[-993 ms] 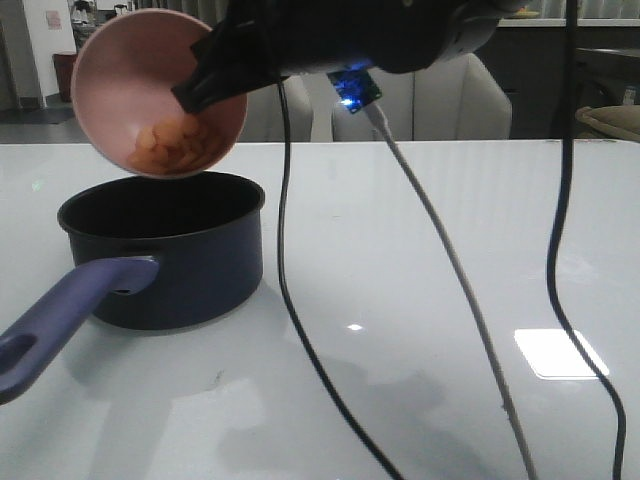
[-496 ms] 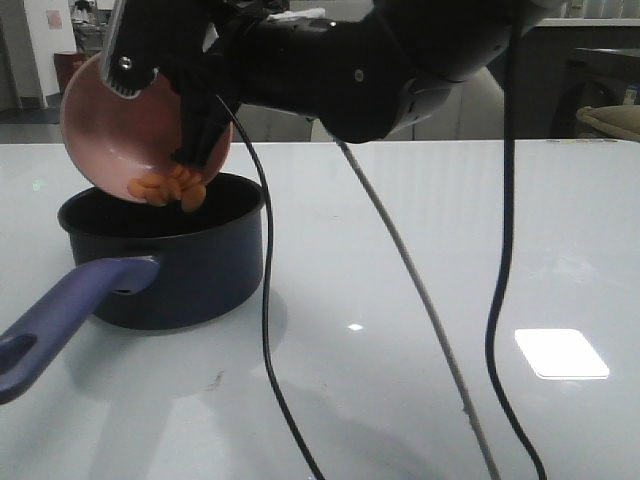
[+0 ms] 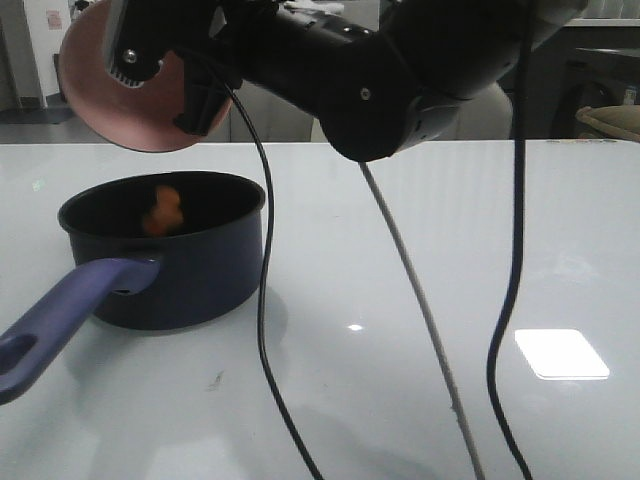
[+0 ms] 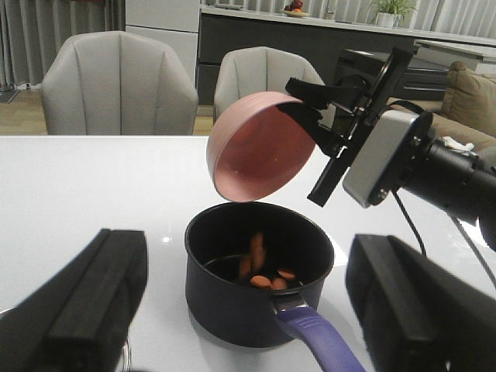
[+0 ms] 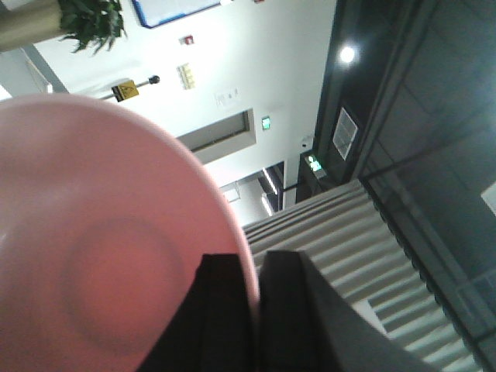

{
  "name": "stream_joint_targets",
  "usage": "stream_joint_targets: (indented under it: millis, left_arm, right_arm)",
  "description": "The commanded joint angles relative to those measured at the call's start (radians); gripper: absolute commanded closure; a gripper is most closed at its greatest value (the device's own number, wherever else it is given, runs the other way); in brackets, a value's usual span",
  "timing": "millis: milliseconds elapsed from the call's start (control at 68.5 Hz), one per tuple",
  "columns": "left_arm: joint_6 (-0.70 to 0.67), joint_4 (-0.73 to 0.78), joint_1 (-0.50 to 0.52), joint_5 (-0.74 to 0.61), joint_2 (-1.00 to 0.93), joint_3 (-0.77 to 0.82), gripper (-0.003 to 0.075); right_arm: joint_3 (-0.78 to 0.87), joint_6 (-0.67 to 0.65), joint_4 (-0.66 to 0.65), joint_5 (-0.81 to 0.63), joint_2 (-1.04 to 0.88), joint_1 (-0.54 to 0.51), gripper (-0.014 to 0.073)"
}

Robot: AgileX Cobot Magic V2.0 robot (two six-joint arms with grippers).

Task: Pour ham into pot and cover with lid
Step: 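Tilt the pink bowl with the right gripper to pour carrots into the saucepan, then carry the pink bowl back and lower it onto the table with the right gripper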

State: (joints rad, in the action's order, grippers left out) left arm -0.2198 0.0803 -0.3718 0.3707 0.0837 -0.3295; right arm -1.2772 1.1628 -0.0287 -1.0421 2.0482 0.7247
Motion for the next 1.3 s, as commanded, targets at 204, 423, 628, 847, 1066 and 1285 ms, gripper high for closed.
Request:
stream_joint_targets:
  millis: [204,423,628,847,1066,1285]
  left_arm:
    - [-0.001,-0.005,-0.007,-0.076,0.012,-0.024,0.0157]
    - [-0.001,-0.005,-0.007,-0.076,0.012,-0.024,0.0157]
    - [-0.001,-0.005,-0.007,-0.076,0.012,-0.024,0.0157]
    - [-0.001,-0.005,-0.007,-0.076,0.012,-0.024,0.0157]
    - [-0.001,-0.005,-0.007,-0.076,0.012,-0.024,0.0157]
    - [-0.001,-0.005,-0.007,-0.076,0.012,-0.024,0.0157]
  right_arm:
    - [-0.022,-0.408,0.167,-0.080,-0.060,0.000,0.0459]
    - [-0.023,-0.773,0.257,0.286,-0.127,0.000,0.0459]
    - [-0.023,-0.831,0.377,0.589,-0.230,-0.016,0.0459]
    - [-0.023,-0.827,0.388,0.927,-0.372,-0.104,0.0459]
    - [-0.023,-0.824,0.364,1.238,-0.454,-0.302,0.0459]
    - [-0.022,-0.859,0.309,1.510,-0.444,-0.496,0.0459]
